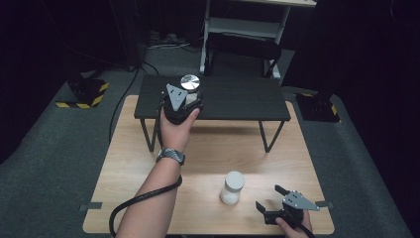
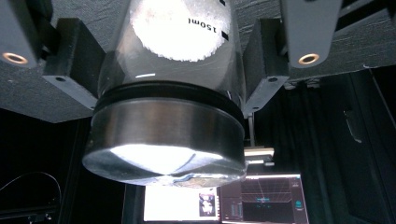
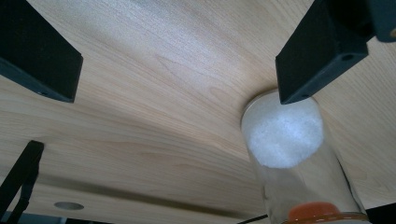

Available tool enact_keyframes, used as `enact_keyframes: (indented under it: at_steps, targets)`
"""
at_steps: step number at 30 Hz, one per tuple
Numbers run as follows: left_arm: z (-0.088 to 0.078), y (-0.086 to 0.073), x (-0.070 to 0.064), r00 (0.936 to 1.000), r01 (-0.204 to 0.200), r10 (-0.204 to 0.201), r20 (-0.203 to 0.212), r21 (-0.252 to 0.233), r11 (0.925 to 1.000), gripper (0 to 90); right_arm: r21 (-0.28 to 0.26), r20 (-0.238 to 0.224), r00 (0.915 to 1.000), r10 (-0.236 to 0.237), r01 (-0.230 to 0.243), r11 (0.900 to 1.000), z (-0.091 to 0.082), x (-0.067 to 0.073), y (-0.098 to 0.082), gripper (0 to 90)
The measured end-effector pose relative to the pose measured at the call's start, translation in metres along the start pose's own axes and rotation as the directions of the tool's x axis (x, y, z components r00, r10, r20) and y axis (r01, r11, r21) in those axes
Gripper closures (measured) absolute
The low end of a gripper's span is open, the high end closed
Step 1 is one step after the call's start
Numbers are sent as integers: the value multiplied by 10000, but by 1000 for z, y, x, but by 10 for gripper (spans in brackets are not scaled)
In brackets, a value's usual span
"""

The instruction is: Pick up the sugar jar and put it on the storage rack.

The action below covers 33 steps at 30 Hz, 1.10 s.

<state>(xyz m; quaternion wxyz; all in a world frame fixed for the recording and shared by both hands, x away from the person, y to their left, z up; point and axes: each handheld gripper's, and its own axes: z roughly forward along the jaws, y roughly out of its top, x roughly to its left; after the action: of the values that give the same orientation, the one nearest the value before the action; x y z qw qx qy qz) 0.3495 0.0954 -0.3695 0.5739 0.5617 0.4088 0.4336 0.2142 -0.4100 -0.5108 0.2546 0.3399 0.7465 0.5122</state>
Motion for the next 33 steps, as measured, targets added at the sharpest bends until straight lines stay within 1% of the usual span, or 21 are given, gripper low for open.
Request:
enact_keyframes:
  at_steps: [5, 10, 13, 19, 22, 28, 29, 30, 31, 32, 33]
  targets:
    - [4, -2, -1, 10000, 8, -8, 0, -27, 10000, 311, -7, -3, 10000, -16, 16, 10000, 0, 0, 0, 1]
    - [6, -4, 1, 9998, 213, -213, 48, -51, 9998, 310, -25, -32, 10000, -32, 32, 10000, 0, -1, 0, 1]
    - [7, -4, 0, 9998, 197, -197, -15, -54, 9998, 309, -4, -79, 10000, -39, 39, 10000, 0, -1, 0, 1]
    - [8, -3, 1, 9998, 213, -213, 9, 11, 9998, 308, -9, -98, 9999, 64, -64, 10000, 0, -2, 0, 1]
    - [8, 0, 1, 9998, 210, -210, 29, 95, 9997, 308, 10, -84, 10000, -2, 2, 10000, 0, -1, 0, 1]
    - [7, -1, 3, 9999, 142, -142, 88, 94, 9999, 308, 21, -70, 10000, -36, 36, 10000, 0, -1, 0, 1]
    - [7, 0, 3, 9996, 241, -243, 121, 161, 9996, 297, -6, -66, 10000, -49, 49, 10000, 0, -1, 0, 1]
    - [7, 0, 3, 9996, 241, -243, 121, 161, 9996, 276, -6, -66, 10000, -49, 49, 10000, 0, -1, 0, 1]
    - [7, 0, 4, 9995, 291, -294, 146, 201, 9994, 276, -18, -57, 10000, -31, 31, 10000, 0, -1, 0, 1]
    - [6, 1, 4, 9995, 275, -278, 135, 227, 9994, 239, -30, -56, 10000, -29, 29, 10000, 0, -1, 0, 1]
    - [6, 1, 4, 9997, 215, -217, 90, 233, 9995, 239, -30, -56, 10000, -29, 29, 10000, 0, -1, 0, 1]
